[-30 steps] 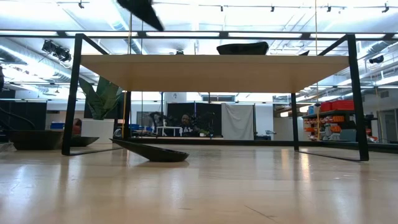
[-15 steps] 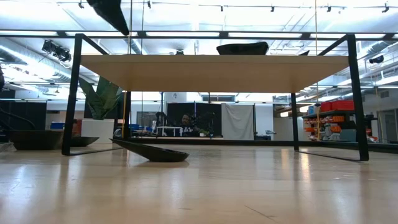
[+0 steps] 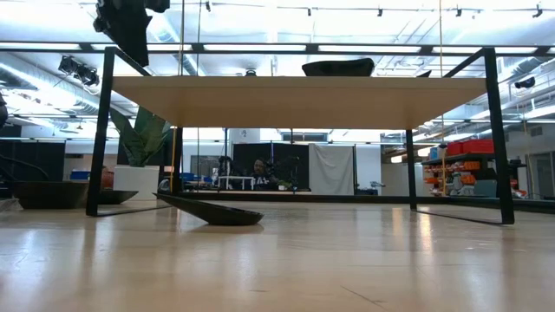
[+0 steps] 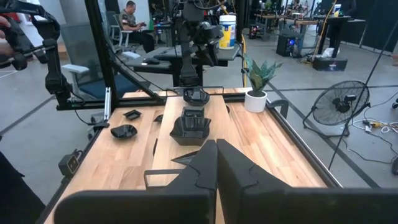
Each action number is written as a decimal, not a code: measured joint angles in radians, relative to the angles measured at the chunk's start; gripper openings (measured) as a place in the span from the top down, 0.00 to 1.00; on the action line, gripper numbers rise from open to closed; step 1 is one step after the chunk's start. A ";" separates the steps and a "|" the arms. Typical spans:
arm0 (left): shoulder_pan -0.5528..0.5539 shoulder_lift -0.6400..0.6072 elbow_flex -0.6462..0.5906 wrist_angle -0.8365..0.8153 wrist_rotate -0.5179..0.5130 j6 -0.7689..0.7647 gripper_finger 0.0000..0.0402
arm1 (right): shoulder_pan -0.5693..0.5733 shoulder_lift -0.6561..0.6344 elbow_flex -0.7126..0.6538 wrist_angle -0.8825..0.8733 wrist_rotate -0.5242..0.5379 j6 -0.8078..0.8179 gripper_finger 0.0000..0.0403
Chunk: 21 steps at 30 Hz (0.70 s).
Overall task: Pick & Place Mini shaped plates
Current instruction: Stack the leaf shaped plate on top of the leaf shaped plate on the shelf
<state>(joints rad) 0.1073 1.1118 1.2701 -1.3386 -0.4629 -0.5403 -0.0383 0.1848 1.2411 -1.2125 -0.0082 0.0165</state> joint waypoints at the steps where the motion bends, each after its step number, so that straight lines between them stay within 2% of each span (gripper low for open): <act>1: 0.009 0.000 0.000 -0.001 0.014 -0.004 0.75 | 0.000 0.000 0.000 0.000 0.000 0.000 0.98; 6: 0.058 0.000 0.000 -0.058 0.065 -0.053 0.70 | 0.000 0.000 0.000 0.000 0.000 0.000 0.98; 9: 0.091 0.000 -0.001 -0.093 0.069 -0.077 0.63 | 0.000 0.000 0.000 0.000 0.000 0.000 0.98; 15: 0.169 0.000 -0.001 -0.094 0.161 -0.025 0.49 | 0.000 0.000 0.000 0.000 0.000 0.000 0.98; 21: 0.241 0.000 -0.001 -0.107 0.194 -0.024 0.36 | 0.000 0.000 0.000 0.000 0.000 0.000 0.98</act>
<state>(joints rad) 0.3487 1.1122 1.2690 -1.4459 -0.2690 -0.5641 -0.0386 0.1848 1.2411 -1.2125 -0.0082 0.0163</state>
